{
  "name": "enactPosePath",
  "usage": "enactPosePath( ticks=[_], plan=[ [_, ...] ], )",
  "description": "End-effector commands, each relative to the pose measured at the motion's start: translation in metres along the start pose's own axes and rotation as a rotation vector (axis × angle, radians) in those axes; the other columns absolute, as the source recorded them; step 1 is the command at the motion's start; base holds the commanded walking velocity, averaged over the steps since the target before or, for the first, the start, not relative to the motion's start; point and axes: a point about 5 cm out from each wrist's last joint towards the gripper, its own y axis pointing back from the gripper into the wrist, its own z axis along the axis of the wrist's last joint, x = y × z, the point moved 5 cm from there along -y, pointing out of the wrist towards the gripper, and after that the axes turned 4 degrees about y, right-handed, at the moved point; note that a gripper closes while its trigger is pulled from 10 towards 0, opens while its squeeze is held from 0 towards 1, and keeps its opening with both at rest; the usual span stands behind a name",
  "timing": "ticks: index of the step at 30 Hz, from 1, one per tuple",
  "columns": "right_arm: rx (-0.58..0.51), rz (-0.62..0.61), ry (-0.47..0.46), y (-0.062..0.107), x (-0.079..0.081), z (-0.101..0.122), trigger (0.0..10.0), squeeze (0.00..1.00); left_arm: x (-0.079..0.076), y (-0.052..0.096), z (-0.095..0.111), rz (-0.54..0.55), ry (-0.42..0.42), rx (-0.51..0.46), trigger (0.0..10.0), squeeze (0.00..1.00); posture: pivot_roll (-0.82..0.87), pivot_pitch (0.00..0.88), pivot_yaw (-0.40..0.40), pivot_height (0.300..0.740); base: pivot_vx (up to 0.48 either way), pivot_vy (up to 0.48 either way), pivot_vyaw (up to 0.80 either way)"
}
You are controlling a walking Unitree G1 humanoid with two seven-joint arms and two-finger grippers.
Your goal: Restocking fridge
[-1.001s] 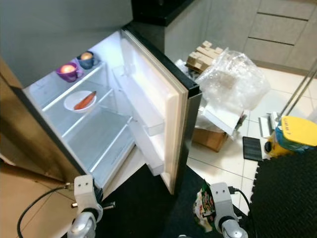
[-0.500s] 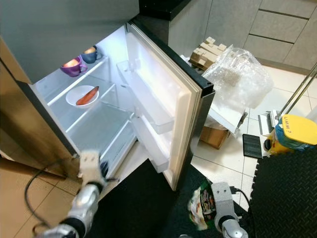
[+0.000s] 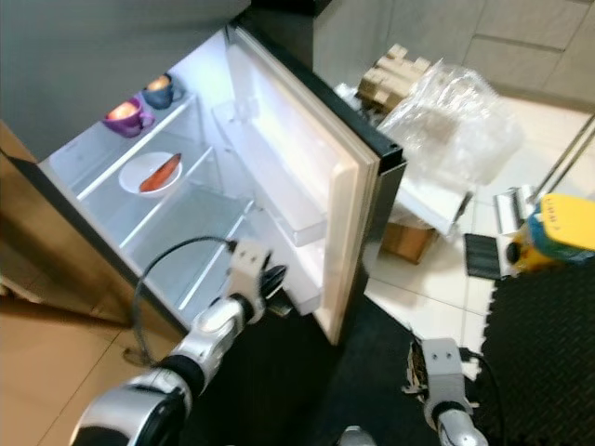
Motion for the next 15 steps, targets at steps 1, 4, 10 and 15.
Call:
enactPosePath(
  ticks=[1,4,10,15],
  plan=[
    [-0.031,-0.032,-0.021,0.004,-0.005,0.001,10.0,0.00,-0.012,-0.002,-0.008,-0.043,0.033,0.029,10.0,0.00,-0.25,0.235,0.084,0.740,0.000,0.000,0.00],
    [-0.034,-0.051,-0.033,0.008,-0.007,-0.003,10.0,0.00,-0.020,-0.006,-0.006,-0.078,0.018,0.036,10.0,0.00,-0.26,0.244,0.096,0.740,0.000,0.000,0.00],
    [-0.035,-0.083,-0.051,0.018,-0.011,-0.013,10.0,0.00,-0.043,-0.018,0.005,-0.137,0.029,0.020,10.0,0.00,-0.29,0.268,0.135,0.740,0.000,0.000,0.00],
    [-0.034,-0.096,-0.055,0.023,-0.013,-0.019,10.0,0.00,-0.067,-0.028,0.016,-0.196,0.045,-0.005,10.0,0.00,-0.31,0.276,0.144,0.740,0.000,0.000,0.00]
  ],
)
